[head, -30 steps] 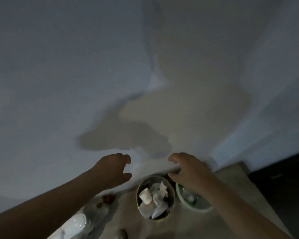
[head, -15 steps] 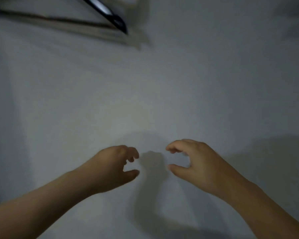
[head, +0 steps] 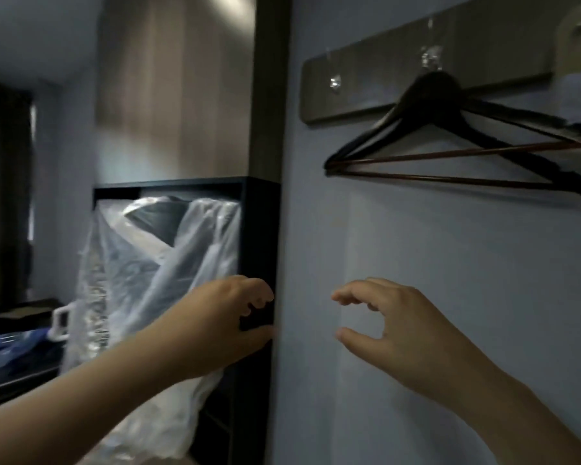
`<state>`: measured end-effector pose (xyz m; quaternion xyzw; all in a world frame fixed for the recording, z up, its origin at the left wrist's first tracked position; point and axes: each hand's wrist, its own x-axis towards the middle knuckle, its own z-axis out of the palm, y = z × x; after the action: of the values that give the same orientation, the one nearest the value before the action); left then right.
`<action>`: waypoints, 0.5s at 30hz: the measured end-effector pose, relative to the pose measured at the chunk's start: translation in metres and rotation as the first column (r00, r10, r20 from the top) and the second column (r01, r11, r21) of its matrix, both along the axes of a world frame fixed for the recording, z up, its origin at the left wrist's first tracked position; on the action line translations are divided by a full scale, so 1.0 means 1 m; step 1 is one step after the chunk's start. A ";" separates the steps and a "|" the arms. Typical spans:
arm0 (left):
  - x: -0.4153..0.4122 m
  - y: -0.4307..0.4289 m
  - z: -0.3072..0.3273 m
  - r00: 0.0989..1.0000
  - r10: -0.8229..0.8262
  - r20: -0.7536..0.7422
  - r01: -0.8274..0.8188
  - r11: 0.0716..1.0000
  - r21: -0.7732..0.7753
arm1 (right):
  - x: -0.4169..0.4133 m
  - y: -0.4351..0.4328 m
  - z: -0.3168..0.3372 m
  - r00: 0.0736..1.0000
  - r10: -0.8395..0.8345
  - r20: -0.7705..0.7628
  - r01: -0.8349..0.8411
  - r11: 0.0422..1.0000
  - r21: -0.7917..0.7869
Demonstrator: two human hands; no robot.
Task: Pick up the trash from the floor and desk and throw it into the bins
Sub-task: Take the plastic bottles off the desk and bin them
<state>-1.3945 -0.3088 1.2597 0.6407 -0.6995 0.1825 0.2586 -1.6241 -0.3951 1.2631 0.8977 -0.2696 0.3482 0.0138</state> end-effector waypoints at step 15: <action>0.236 0.162 -0.004 0.934 0.354 -0.053 -0.353 0.935 0.034 | 0.289 0.088 0.000 0.931 0.355 -0.085 -0.359 0.933 -0.034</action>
<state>-1.1589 -0.1469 1.2555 0.7641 -0.5673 0.1988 0.2344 -1.3350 -0.3066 1.2631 0.9439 -0.0929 0.3163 -0.0174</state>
